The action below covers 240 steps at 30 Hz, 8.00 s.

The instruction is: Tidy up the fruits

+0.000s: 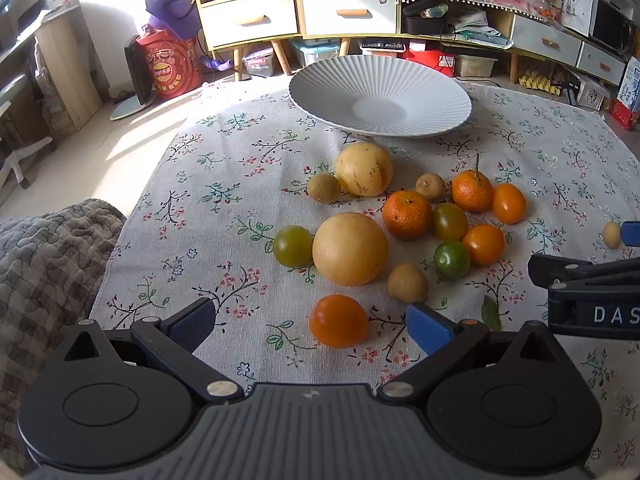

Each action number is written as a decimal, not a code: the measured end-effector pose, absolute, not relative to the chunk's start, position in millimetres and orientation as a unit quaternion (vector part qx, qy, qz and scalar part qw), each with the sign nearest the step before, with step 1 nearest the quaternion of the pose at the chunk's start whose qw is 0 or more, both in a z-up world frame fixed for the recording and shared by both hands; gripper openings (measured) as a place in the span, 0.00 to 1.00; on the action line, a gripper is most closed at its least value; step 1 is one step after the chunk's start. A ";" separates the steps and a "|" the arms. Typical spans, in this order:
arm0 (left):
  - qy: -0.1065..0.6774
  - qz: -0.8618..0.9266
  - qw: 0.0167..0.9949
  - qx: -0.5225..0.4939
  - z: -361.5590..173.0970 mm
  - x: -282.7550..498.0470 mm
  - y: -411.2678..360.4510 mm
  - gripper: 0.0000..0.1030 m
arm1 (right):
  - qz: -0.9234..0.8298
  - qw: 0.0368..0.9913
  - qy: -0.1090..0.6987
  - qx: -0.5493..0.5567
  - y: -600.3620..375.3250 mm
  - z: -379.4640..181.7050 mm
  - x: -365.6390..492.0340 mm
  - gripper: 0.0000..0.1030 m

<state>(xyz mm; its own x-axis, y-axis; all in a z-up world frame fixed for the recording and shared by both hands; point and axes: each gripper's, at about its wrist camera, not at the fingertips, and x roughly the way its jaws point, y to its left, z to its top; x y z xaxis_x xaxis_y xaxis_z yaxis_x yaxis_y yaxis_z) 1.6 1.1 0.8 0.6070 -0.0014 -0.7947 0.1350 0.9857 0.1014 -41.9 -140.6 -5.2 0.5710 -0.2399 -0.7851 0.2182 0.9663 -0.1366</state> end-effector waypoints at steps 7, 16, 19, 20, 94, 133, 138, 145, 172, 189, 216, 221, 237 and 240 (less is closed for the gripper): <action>0.441 -0.038 0.894 0.073 0.9 1.5 2.4 0.90 | -0.130 0.885 0.448 -0.012 -140.7 -7.3 -42.0 1.00; 0.441 -0.036 0.894 0.068 2.9 3.8 3.2 0.90 | -0.128 0.886 0.446 -0.008 -140.7 -3.3 -42.1 1.00; 0.438 -0.033 0.896 0.065 5.1 4.7 4.6 0.90 | -0.131 0.890 0.437 -0.003 -143.1 3.2 -42.9 1.00; 0.437 -0.032 0.896 0.065 5.6 4.7 5.1 0.90 | -0.133 0.890 0.436 -0.001 -144.0 4.6 -42.9 1.00; 0.474 -0.301 0.823 0.085 -8.3 86.3 23.8 0.35 | 0.090 0.873 0.469 0.095 -129.4 -23.8 88.9 0.49; 0.461 -0.273 0.835 0.125 -7.5 78.1 7.3 0.37 | 0.056 0.887 0.443 0.113 -138.1 8.6 63.4 0.45; 0.448 -0.268 0.846 0.113 2.7 77.6 4.4 0.37 | 0.051 0.895 0.426 0.119 -143.5 18.1 58.4 0.45; 0.440 -0.234 0.863 0.084 11.1 89.6 5.2 0.37 | 0.040 0.902 0.413 0.121 -151.0 22.3 66.8 0.45; 0.394 -0.222 0.890 0.060 5.4 170.0 -21.4 0.37 | 0.024 0.919 0.365 0.147 -203.9 13.8 105.3 0.45; 0.354 -0.235 0.903 0.071 -10.9 195.8 -28.2 0.37 | 0.040 0.924 0.363 0.111 -208.1 -5.5 118.6 0.45; 0.350 -0.230 0.904 0.080 -7.5 193.2 -28.2 0.73 | 0.058 0.928 0.353 0.107 -204.2 6.4 121.3 0.59; 0.352 -0.222 0.905 0.084 -0.3 181.9 -26.1 0.79 | 0.049 0.929 0.352 0.105 -203.7 14.4 112.8 0.63; 0.373 -0.195 0.904 0.080 29.9 127.9 -9.8 0.91 | 0.020 0.924 0.377 0.061 -183.8 42.0 73.1 0.85; 0.372 -0.196 0.903 0.091 31.7 113.5 -8.5 0.91 | 0.013 0.923 0.381 0.058 -181.9 43.5 62.5 0.88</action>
<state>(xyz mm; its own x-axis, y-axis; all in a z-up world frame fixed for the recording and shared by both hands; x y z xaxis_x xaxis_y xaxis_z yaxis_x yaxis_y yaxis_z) 113.5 -8.5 31.7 0.6463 -0.2870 -0.7071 0.4222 0.9063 0.0180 62.5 -181.9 43.5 0.7093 0.0681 -0.7016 0.0197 0.9930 0.1162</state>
